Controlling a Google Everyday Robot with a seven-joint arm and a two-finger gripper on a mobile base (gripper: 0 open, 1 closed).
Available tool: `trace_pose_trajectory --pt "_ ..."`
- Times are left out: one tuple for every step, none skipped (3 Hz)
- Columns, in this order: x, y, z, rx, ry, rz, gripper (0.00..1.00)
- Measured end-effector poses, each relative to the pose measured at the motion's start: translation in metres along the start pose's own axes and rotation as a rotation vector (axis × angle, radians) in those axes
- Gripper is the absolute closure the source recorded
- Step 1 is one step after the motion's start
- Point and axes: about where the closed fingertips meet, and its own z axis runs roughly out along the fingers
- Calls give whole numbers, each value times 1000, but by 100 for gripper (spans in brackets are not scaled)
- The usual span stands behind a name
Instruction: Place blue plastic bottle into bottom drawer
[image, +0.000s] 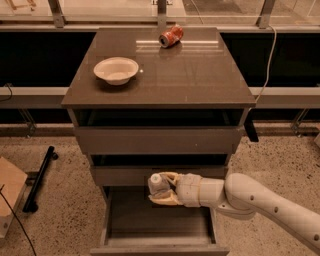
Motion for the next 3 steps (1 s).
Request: trace_pose_trajectory --pt "33 -1 4 23 -6 39 100" --pt "65 -3 7 34 -10 66 100" --pt "93 -8 4 22 -5 101 100"
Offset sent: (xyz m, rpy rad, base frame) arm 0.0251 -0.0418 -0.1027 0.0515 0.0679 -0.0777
